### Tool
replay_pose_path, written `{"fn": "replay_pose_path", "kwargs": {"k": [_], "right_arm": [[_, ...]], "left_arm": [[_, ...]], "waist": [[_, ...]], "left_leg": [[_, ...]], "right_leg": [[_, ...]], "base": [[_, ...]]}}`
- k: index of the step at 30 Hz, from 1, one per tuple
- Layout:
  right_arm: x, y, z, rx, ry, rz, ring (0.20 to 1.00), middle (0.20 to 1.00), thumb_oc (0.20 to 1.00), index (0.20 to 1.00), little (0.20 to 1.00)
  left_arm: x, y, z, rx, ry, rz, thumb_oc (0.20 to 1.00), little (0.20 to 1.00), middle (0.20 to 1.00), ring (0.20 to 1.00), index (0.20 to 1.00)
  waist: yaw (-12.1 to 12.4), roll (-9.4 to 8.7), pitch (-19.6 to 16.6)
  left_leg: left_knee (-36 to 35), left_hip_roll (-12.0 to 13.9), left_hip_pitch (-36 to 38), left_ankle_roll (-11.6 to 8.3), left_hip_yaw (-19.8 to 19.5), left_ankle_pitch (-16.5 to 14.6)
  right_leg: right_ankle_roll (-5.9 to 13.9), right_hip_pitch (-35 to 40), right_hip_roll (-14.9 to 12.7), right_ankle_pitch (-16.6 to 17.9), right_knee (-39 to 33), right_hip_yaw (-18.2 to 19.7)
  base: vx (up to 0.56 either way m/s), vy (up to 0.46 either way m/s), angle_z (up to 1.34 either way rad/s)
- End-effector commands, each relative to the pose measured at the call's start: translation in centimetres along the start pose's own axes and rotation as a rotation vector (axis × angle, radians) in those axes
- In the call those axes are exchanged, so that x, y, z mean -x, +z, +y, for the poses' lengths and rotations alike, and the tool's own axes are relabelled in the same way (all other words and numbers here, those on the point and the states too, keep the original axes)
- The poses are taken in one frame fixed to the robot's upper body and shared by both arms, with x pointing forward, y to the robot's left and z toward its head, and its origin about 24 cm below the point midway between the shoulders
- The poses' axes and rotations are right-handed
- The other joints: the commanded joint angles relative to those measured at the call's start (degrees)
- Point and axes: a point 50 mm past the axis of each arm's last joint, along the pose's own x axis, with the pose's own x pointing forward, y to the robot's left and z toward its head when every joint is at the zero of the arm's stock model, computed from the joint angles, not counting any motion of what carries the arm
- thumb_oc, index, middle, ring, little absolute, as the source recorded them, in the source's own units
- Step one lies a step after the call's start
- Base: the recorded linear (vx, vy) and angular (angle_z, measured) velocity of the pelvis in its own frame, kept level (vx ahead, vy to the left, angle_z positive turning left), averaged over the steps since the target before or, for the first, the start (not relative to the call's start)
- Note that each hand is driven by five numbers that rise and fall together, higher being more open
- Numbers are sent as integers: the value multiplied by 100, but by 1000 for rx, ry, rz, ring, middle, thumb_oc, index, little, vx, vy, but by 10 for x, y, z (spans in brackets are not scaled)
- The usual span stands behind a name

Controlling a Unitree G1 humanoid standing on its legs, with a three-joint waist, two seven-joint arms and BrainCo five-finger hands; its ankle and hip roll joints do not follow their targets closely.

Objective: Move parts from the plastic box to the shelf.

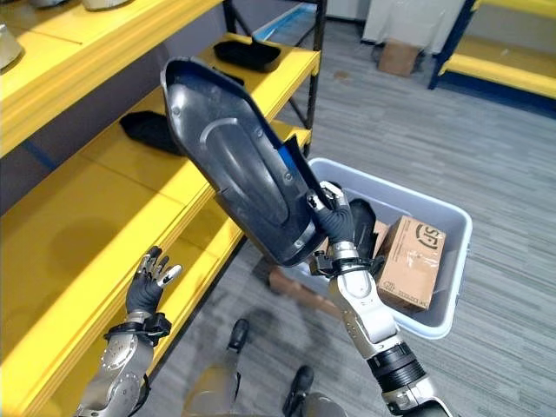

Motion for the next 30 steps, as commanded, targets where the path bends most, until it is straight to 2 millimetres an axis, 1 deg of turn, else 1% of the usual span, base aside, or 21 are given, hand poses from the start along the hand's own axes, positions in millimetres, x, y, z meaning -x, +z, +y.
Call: {"fn": "replay_pose_path", "kwargs": {"k": [1,2,3,4,5,7,9,11,15,16,22,23,26,30], "right_arm": [[1,30,0,-114,-16,-164,200,200,200,200,200],[6,24,-5,-118,-36,-139,200,200,200,200,200],[11,22,-11,-124,-69,-135,200,200,200,200,200],[11,22,-11,-124,-69,-135,200,200,200,200,200],[14,17,-12,-135,-76,-110,200,200,200,200,200],[17,13,-13,-144,-87,-96,200,200,200,200,200],[17,12,-13,-137,-79,-90,200,200,200,200,200],[17,9,-13,-140,-88,-78,200,200,200,200,200],[16,8,-10,-135,-73,-73,200,200,200,200,200],[15,8,-7,-123,-53,-72,200,200,200,200,200],[7,9,7,-116,1,-73,200,200,200,200,200],[7,9,7,-116,1,-73,200,200,200,200,200],[1,8,16,-122,30,-70,200,200,200,200,200],[-5,7,28,-149,56,-59,200,200,200,200,200]], "left_arm": [[1,21,3,-27,-32,-101,1000,1000,1000,1000,1000],[3,18,3,-25,-35,-87,1000,1000,1000,1000,1000],[3,15,1,-36,-46,-77,1000,1000,1000,1000,1000],[3,15,1,-36,-45,-77,1000,1000,1000,1000,1000],[4,16,4,-43,-40,-82,1000,1000,1000,1000,1000],[5,16,7,-44,-25,-83,1000,1000,1000,1000,1000],[7,17,11,-49,-16,-87,1000,1000,1000,1000,1000],[10,15,14,-46,-4,-78,1000,1000,1000,1000,1000],[10,17,15,-48,-1,-84,1000,1000,1000,1000,1000],[10,20,16,-48,2,-94,1000,1000,1000,1000,1000],[6,26,14,-42,2,-121,1000,1000,1000,1000,1000],[6,26,14,-42,2,-122,1000,1000,1000,1000,1000],[5,28,15,-43,9,-130,1000,1000,1000,1000,1000],[2,36,17,-55,21,-162,1000,1000,1000,1000,1000]], "waist": [[-439,50,-371],[-490,118,-471],[-556,170,-519],[-558,170,-520],[-542,180,-550],[-524,161,-565],[-467,91,-593],[-364,6,-605],[-295,-50,-623],[-221,-90,-611],[37,-233,-568],[33,-235,-568],[195,-314,-554],[412,-451,-566]], "left_leg": [[-830,386,891,-75,-136,1034],[-1067,335,1108,-135,3,818],[-1236,292,954,-134,278,831],[-1235,292,952,-134,276,831],[-1266,249,935,-162,214,810],[-1266,176,933,-122,217,760],[-1266,55,941,-49,180,687],[-1266,-78,954,28,147,575],[-1266,-182,920,86,108,504],[-1266,-255,871,120,70,460],[-1266,-514,697,246,-91,357],[-1266,-519,694,250,-93,357],[-1266,-653,681,334,-189,281],[-1266,-842,728,465,-395,196]], "right_leg": [[811,178,15,-397,377,-124],[871,316,26,-524,340,-202],[897,396,-39,-499,318,-411],[897,396,-39,-499,318,-413],[895,485,-48,-478,211,-451],[927,585,-82,-391,131,-499],[969,691,-135,-334,68,-524],[1046,834,-245,-265,23,-623],[1129,860,-323,-179,-30,-683],[1192,859,-379,-117,-50,-734],[1388,874,-585,102,-155,-939],[1392,873,-589,105,-156,-942],[1483,896,-709,205,-158,-992],[1587,972,-861,358,-81,-983]], "base": [[47,29,127],[70,77,132],[85,69,139],[43,127,94],[53,78,62],[70,112,35],[103,128,21],[124,157,14],[59,100,13],[46,112,9],[31,129,22],[24,98,30],[35,153,20],[50,170,14]]}}
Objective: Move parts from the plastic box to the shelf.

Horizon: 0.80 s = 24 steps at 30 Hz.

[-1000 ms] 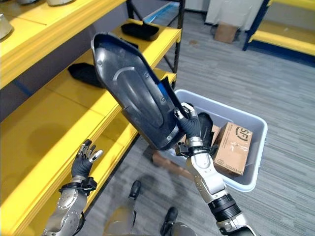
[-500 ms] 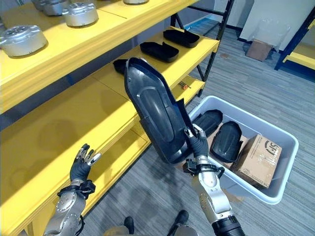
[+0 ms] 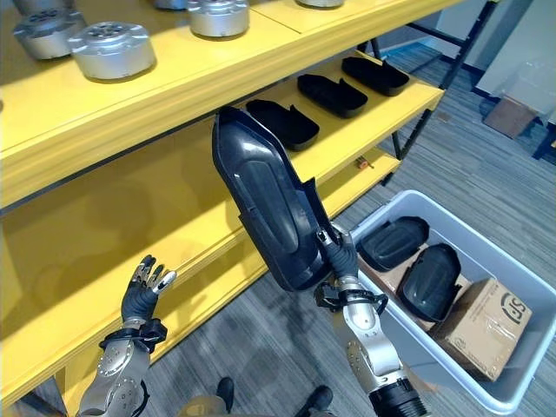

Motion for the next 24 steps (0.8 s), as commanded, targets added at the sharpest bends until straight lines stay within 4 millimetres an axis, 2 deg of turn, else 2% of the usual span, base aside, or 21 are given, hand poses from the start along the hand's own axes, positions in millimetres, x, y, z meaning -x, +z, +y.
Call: {"fn": "replay_pose_path", "kwargs": {"k": [1,4,5,6,7,8,9,10,11,12,15,16,17,18,20,24], "right_arm": [[-18,35,31,-58,122,-180,200,200,200,200,200],[-20,35,34,-60,132,-182,200,200,200,200,200],[-22,33,37,-62,139,-168,200,200,200,200,200],[-21,34,39,-68,145,-171,200,200,200,200,200],[-21,35,39,-76,147,-176,200,200,200,200,200],[-19,34,38,-74,153,-175,200,200,200,200,200],[-18,33,39,-81,162,-169,200,200,200,200,200],[-17,34,38,-88,165,-166,200,200,200,200,200],[-18,34,38,-87,165,-166,200,200,200,200,200],[-17,34,38,-87,168,-164,200,200,200,200,200],[-17,40,36,-86,167,-185,200,200,200,200,200],[-16,43,35,-85,163,-200,200,200,200,200,200],[-11,38,29,-93,151,-185,200,200,200,200,200],[-11,37,29,-93,153,-180,200,200,200,200,200],[-9,38,27,-81,158,-181,200,200,200,200,200],[-9,37,25,-90,161,-177,200,200,200,200,200]], "left_arm": [[-8,38,3,-55,-25,-170,1000,1000,1000,1000,1000],[-10,43,4,-68,-20,-190,1000,1000,1000,1000,1000],[-14,46,3,-102,-24,-200,1000,1000,1000,1000,1000],[-16,48,2,-109,-27,-208,1000,1000,1000,1000,1000],[-20,51,0,-124,-35,-216,1000,1000,1000,1000,1000],[-24,54,-3,-163,-59,-230,1000,1000,1000,1000,1000],[-26,56,-6,-178,-82,-238,1000,1000,1000,1000,1000],[-26,58,-7,-180,-91,-241,1000,1000,1000,1000,1000],[-26,58,-7,-180,-91,-242,1000,1000,1000,1000,1000],[-27,58,-8,-184,-98,-241,1000,1000,1000,1000,1000],[-33,60,-18,-188,-130,-253,1000,1000,1000,1000,1000],[-32,58,-18,-182,-129,-250,1000,1000,1000,1000,1000],[-31,53,-18,-162,-124,-233,1000,1000,1000,1000,1000],[-30,51,-19,-155,-124,-227,1000,1000,1000,1000,1000],[-24,45,-14,-117,-97,-203,1000,1000,1000,1000,1000],[-16,36,-11,-79,-89,-166,1000,1000,1000,1000,1000]], "waist": [[209,-319,-135],[290,-391,-140],[314,-449,-63],[291,-452,-22],[209,-423,76],[14,-353,138],[-77,-259,172],[-116,-210,201],[-119,-208,190],[-197,-183,244],[-494,-208,439],[-544,-309,502],[-604,-461,428],[-628,-490,396],[-629,-468,320],[-626,-442,209]], "left_leg": [[-210,-474,-362,305,-367,220],[-200,-565,-294,409,-414,136],[-185,-680,-151,571,-462,17],[-176,-727,-106,634,-505,1],[-119,-758,-148,734,-586,114],[-106,-672,-123,739,-783,119],[-127,-585,-90,693,-914,124],[-131,-538,-71,645,-991,119],[-134,-536,-89,646,-994,132],[-126,-512,-66,593,-1089,112],[-11,-545,-47,455,-1435,-60],[49,-549,-40,393,-1501,-153],[-2,-604,-5,347,-1599,-181],[-64,-588,31,317,-1623,-176],[-173,-350,73,200,-1716,-117],[-213,40,-1,-6,-1720,-50]], "right_leg": [[699,727,-283,-160,147,435],[747,700,-437,-129,452,412],[832,521,-729,115,1187,552],[863,443,-831,290,1489,693],[716,209,-870,472,1867,937],[567,-235,-533,327,2046,1771],[495,-565,-326,168,1870,2233],[485,-720,-307,152,1635,2433],[482,-725,-303,173,1611,2426],[490,-805,-299,197,1251,2592],[694,-1112,-263,603,127,3256],[820,-1032,-374,771,-116,3081],[843,-787,-390,715,-148,3180],[879,-766,-367,798,-117,3192],[819,-743,-240,593,18,3046],[680,-672,-26,224,79,2783]], "base": [[60,195,27],[52,201,40],[73,247,42],[4,323,59],[-53,171,78],[-66,84,72],[22,-13,52],[22,-27,56],[53,-43,73],[76,-76,74],[155,-182,57],[228,-294,127],[214,-321,140],[229,-394,160],[160,-360,120],[68,-274,-9]]}}
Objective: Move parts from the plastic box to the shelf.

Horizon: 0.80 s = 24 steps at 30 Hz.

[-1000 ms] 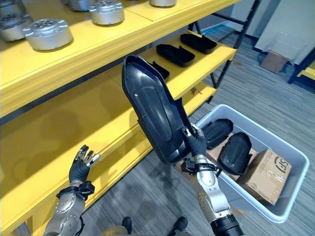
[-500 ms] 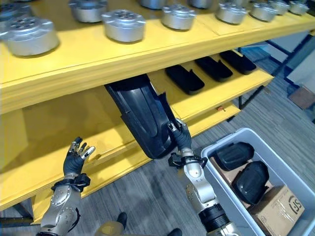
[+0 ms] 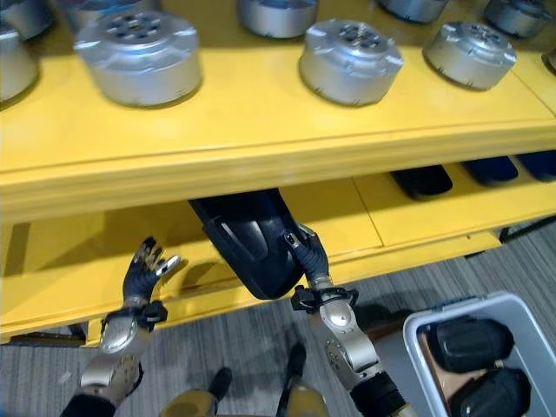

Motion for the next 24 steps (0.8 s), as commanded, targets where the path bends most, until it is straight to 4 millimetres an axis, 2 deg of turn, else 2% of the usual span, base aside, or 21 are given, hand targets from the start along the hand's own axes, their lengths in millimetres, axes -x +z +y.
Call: {"fn": "replay_pose_path", "kwargs": {"k": [1,8,13,18,19,21,24], "right_arm": [[-4,41,5,-70,37,-209,200,200,200,200,200],[-15,55,7,-29,49,-260,200,200,200,200,200],[-40,75,21,11,59,-325,200,200,200,200,200],[-58,77,33,32,64,-309,200,200,200,200,200],[-66,78,38,16,61,-295,200,200,200,200,200],[-70,81,41,12,61,-297,200,200,200,200,200],[-86,104,48,3,45,-352,200,200,200,200,200]], "left_arm": [[-6,27,-11,3,-96,-113,1000,1000,1000,1000,1000],[-3,25,-11,8,-121,-101,1000,1000,1000,1000,1000],[-2,24,-16,31,-143,-94,1000,1000,1000,1000,1000],[0,23,-19,42,-167,-81,1000,1000,1000,1000,1000],[1,22,-22,47,-181,-74,1000,1000,1000,1000,1000],[0,22,-23,45,-187,-72,1000,1000,1000,1000,1000],[-4,30,-32,50,-227,-98,1000,1000,1000,1000,1000]], "waist": [[-145,4,-319],[-143,151,-361],[-59,286,-394],[8,351,-360],[57,378,-306],[74,386,-263],[157,444,23]], "left_leg": [[-385,540,-93,-179,464,256],[-385,746,-192,-304,532,348],[-385,783,-249,-345,584,405],[-385,774,-293,-337,569,417],[-385,754,-312,-319,560,415],[-385,745,-327,-307,557,418],[-385,676,-449,-214,553,448]], "right_leg": [[564,-8,-558,-145,420,-206],[499,-76,-426,-291,516,-250],[456,-95,-369,-320,520,-222],[436,-136,-384,-354,598,-234],[427,-194,-404,-374,688,-221],[424,-243,-408,-394,746,-200],[412,-623,-502,-463,1182,-132]], "base": [[25,-167,-15],[10,-87,-8],[1,-30,2],[-10,-1,-2],[-43,10,9],[-64,20,11],[-128,51,4]]}}
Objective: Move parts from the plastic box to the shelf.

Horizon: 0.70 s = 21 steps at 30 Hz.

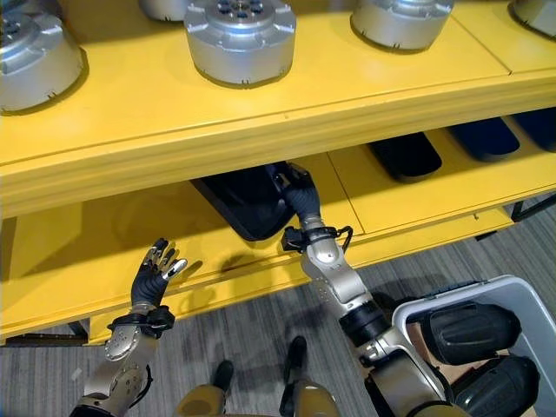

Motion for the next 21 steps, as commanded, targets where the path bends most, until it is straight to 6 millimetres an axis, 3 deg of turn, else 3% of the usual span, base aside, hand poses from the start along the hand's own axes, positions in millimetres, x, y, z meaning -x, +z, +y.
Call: {"fn": "replay_pose_path", "kwargs": {"k": [1,3,4,5,10,21], "right_arm": [[-24,68,11,-99,-4,-266,200,200,200,200,200],[-28,78,12,-92,-3,-298,200,200,200,200,200],[-34,92,11,-87,-30,-338,200,200,200,200,200],[-35,93,11,-87,-30,-340,200,200,200,200,200],[-44,132,4,-61,-96,-463,200,200,200,200,200],[-60,203,-28,14,-293,-630,200,200,200,200,200]], "left_arm": [[-7,31,-12,-6,-105,-128,1000,1000,1000,1000,1000],[-10,34,-19,-4,-136,-138,1000,1000,1000,1000,1000],[-14,41,-30,-3,-180,-164,1000,1000,1000,1000,1000],[-15,41,-30,-4,-181,-166,1000,1000,1000,1000,1000],[-20,43,-55,36,-249,-172,1000,1000,1000,1000,1000],[-25,52,-72,15,-281,-212,1000,1000,1000,1000,1000]], "waist": [[64,-48,288],[90,-72,431],[128,-101,677],[129,-111,673],[171,-107,957],[187,-23,1283]], "left_leg": [[-434,189,-127,87,202,591],[-126,91,-348,116,184,498],[501,-99,-790,137,151,317],[559,-118,-839,141,150,294],[1572,-418,-1816,167,64,-50],[2823,-686,-3366,252,2,-419]], "right_leg": [[857,-358,-992,-476,1230,106],[845,-497,-1052,-516,1386,144],[835,-766,-1177,-525,1664,193],[839,-803,-1192,-534,1692,202],[836,-1597,-1343,-736,2409,332],[767,-2956,-1523,-1154,3589,513]], "base": [[-112,38,-1],[-170,28,2],[-206,32,4],[-195,46,7],[-116,32,10],[-57,19,11]]}}
